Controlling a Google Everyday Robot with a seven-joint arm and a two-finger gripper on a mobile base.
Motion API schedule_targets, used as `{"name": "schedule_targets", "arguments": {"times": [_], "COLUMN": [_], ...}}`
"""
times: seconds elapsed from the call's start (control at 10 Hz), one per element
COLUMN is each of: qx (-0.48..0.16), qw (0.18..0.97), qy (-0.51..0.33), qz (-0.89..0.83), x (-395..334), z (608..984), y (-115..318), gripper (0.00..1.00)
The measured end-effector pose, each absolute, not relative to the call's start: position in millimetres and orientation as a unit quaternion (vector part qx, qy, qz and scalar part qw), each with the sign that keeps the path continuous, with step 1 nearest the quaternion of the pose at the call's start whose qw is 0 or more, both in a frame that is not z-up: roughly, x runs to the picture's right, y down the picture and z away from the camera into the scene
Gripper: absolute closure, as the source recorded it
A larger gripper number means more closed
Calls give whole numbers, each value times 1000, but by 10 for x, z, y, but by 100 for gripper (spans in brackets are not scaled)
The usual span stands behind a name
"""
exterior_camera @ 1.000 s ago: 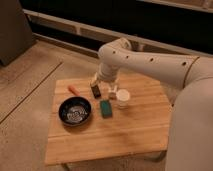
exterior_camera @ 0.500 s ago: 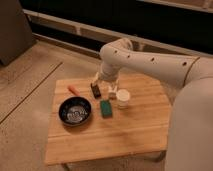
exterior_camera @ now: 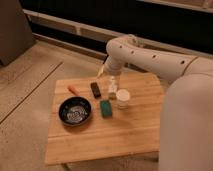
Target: Place the bottle in the ceramic bowl
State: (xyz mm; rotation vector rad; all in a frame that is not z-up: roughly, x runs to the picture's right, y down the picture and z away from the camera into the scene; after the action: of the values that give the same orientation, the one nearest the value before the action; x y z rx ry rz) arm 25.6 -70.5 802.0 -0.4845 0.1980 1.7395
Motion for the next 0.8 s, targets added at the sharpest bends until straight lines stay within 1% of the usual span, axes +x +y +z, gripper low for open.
{"name": "schedule_targets", "arguments": {"times": [0.5,0.8], "qx": [-215,-202], "qw": [628,640], "qy": [87,101], "qz": [743,735], "x": [299,434], "z": [8587,8840], "y": [-937,-1144], "gripper": [35,35]}}
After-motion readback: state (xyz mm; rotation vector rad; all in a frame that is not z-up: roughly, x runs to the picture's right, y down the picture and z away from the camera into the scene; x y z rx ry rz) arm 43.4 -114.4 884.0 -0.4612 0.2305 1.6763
